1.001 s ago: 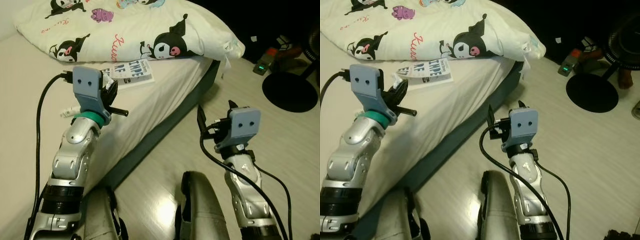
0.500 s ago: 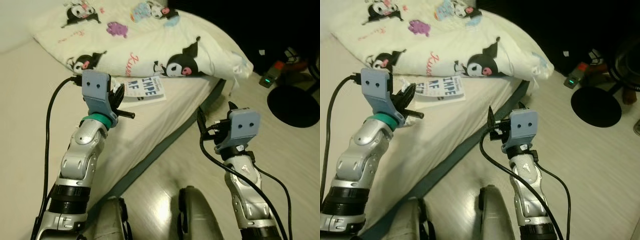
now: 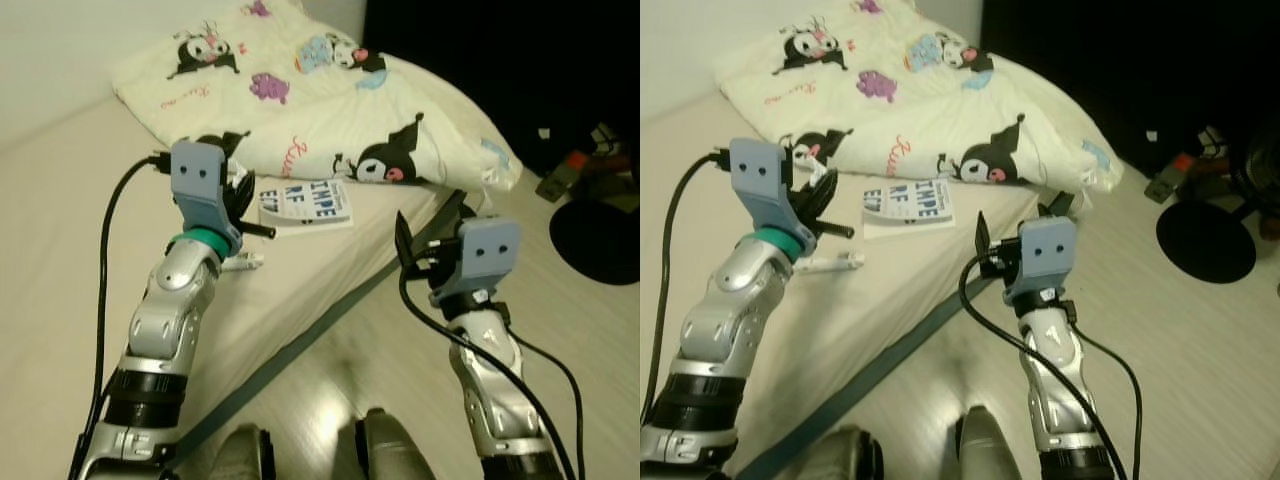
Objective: Clean up the room
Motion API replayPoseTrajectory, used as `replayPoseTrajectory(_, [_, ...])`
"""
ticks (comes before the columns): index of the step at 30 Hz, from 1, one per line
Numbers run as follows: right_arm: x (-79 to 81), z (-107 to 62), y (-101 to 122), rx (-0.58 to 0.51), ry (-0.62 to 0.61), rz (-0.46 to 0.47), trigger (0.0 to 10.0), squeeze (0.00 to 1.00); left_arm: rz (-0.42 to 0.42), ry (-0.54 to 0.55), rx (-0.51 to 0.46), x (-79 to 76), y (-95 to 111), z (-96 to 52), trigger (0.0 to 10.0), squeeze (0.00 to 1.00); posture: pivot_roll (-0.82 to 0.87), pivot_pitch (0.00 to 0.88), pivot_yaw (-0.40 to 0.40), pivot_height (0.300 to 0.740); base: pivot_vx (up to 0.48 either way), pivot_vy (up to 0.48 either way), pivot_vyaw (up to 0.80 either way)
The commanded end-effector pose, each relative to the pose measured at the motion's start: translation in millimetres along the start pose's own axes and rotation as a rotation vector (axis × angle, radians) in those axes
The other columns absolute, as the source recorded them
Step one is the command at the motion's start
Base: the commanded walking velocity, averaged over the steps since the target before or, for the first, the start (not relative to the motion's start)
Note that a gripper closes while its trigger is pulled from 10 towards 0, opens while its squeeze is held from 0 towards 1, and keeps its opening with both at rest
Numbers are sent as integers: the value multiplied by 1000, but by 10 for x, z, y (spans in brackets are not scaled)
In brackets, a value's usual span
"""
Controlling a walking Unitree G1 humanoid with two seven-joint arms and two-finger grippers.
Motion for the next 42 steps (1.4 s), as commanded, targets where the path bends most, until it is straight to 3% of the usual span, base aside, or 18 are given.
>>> replayPoseTrajectory(1, [0, -42, -93, 39, -7, 2, 10000, 0, 0, 2, 39, 8, -110, -33, 10000, 0, -124, 113, 59, 705, -277, 0, 0])
replayPoseTrajectory(42, [44, -10, -115, 44, 18, 10, 10000, 0, 19, 29, 42, 68, -115, -72, 10000, 0, -104, 118, 54, 705, -362, 0, 0])
Point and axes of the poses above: a point about 5 cm out from each wrist's last joint towards the gripper, its own z axis pointing out of the wrist towards the gripper, its own y axis along the axis of the wrist's last joint, x = y × z, the point moved 1 cm from there along z, pointing out of the wrist towards the gripper, and after that the axes turned 13 degrees about z, right-handed, at the moved point
